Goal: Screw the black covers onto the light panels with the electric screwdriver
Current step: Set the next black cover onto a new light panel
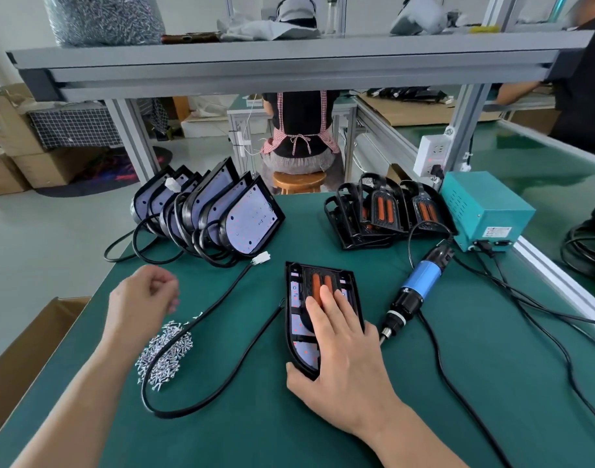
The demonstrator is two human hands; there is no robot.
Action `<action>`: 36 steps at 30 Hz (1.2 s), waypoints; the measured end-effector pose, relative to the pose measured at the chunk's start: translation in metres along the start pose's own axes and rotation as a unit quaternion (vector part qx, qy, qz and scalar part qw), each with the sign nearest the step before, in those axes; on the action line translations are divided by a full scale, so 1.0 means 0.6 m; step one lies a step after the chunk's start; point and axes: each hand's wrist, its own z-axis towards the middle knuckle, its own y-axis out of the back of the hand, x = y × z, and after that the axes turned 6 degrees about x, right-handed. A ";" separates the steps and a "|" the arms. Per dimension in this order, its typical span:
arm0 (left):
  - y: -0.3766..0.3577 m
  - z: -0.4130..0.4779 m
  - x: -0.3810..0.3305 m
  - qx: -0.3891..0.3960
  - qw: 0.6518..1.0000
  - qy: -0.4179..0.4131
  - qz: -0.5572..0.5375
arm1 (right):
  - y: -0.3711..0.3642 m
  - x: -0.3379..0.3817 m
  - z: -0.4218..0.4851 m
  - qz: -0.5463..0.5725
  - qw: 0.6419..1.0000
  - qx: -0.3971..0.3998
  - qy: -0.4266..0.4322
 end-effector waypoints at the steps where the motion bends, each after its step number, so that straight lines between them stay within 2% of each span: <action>1: -0.019 -0.019 -0.027 0.025 0.997 -0.013 -0.067 | 0.000 0.001 0.001 0.002 1.000 0.005 -0.003; 3: -0.060 -0.056 -0.078 0.095 0.978 -0.041 -0.182 | 0.002 0.002 0.002 0.000 1.000 0.010 -0.009; 6: -0.115 -0.102 -0.138 0.167 0.948 -0.062 -0.264 | 0.008 0.003 0.000 -0.016 1.000 0.015 -0.004; 10: -0.162 -0.129 -0.164 0.170 0.943 -0.052 -0.280 | 0.020 0.006 0.000 -0.046 0.999 0.014 0.010; 14: -0.173 -0.121 -0.160 0.111 0.976 -0.078 -0.170 | 0.021 0.003 0.003 -0.059 0.997 0.041 0.014; 17: -0.166 -0.108 -0.162 0.123 0.979 -0.152 -0.051 | 0.020 0.001 0.003 -0.052 0.998 0.034 0.013; 22: -0.163 -0.082 -0.180 0.196 0.944 -0.253 0.084 | 0.015 0.001 0.004 -0.057 0.998 0.038 0.008; 26: -0.167 -0.063 -0.206 0.253 0.933 -0.225 0.119 | 0.017 -0.002 0.004 -0.057 0.997 0.044 0.013; 31: -0.161 -0.039 -0.243 0.342 0.884 -0.234 0.217 | 0.021 -0.006 0.005 -0.063 0.996 0.059 0.020; 36: -0.161 -0.038 -0.250 0.361 0.872 -0.228 0.240 | 0.027 -0.011 0.008 -0.062 0.994 0.079 0.033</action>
